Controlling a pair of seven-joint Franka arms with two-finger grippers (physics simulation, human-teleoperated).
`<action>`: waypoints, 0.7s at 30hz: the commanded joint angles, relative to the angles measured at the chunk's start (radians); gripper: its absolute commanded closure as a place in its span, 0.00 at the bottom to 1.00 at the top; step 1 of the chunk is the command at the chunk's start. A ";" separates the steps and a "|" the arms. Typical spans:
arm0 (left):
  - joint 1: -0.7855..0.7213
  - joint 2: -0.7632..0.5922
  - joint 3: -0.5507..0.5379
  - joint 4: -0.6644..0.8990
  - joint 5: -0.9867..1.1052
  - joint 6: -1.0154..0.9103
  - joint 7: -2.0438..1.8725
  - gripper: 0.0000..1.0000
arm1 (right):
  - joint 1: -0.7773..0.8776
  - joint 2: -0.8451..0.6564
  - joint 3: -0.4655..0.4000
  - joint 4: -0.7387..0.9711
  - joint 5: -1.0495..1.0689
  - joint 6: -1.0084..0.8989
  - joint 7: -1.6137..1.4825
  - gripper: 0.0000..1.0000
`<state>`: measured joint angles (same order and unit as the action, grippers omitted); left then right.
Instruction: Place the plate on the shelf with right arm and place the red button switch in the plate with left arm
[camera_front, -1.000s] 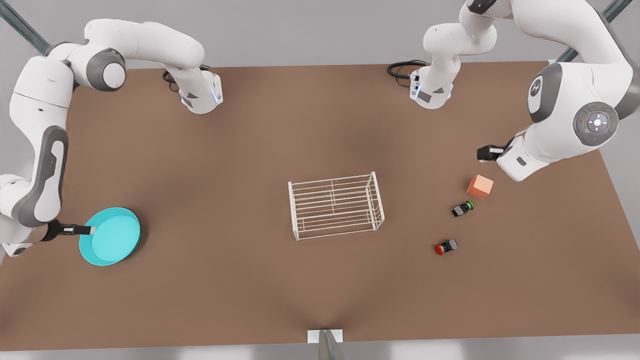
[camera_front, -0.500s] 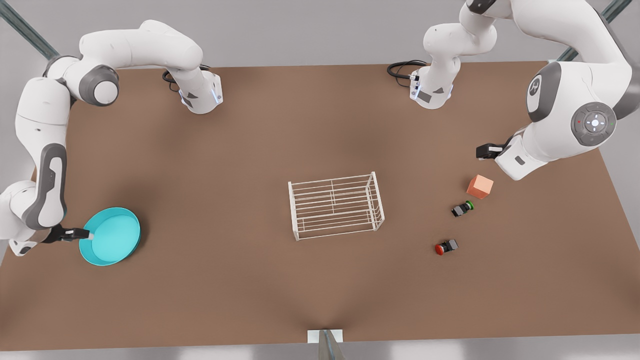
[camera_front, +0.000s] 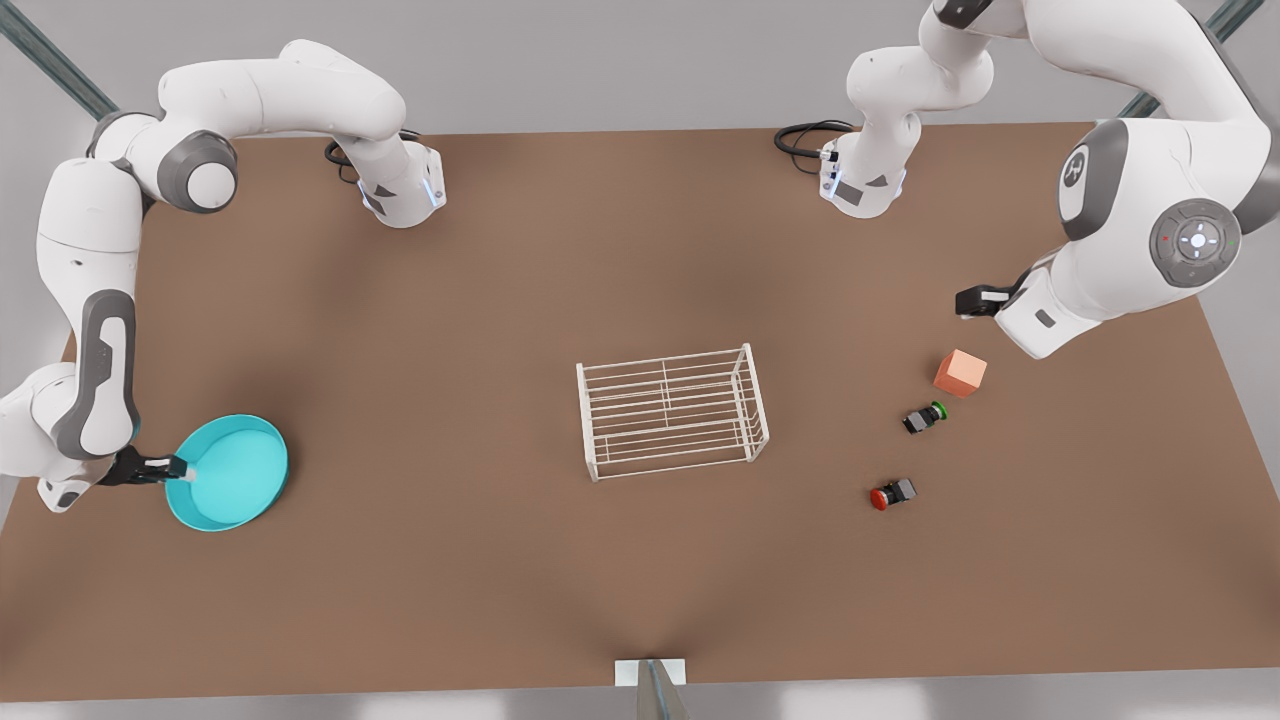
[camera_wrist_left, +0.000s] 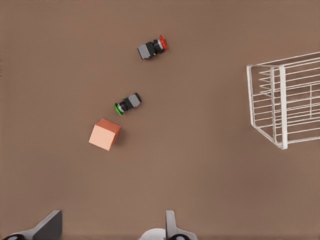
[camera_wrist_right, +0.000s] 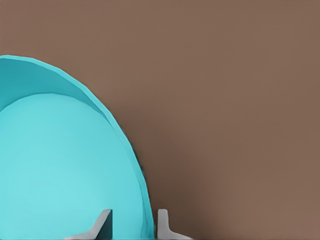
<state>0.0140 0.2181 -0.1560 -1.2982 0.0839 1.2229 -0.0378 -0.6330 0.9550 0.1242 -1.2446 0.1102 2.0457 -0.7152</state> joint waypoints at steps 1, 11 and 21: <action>-0.002 0.000 0.000 0.000 0.000 -0.002 -0.022 0.00 | -0.004 -0.001 0.000 0.001 0.003 -0.001 -0.121 0.57; -0.003 0.000 0.001 0.000 0.022 0.000 -0.022 0.00 | 0.003 -0.038 0.009 0.020 -0.003 -0.073 -0.174 0.79; 0.004 0.000 0.004 -0.001 0.020 -0.014 -0.027 0.00 | 0.015 -0.114 0.368 0.051 -0.001 -0.349 -0.078 0.79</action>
<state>0.0184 0.2190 -0.1515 -1.2992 0.1022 1.2171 -0.0554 -0.6183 0.8432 0.4615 -1.1961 0.1117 1.8151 -0.8292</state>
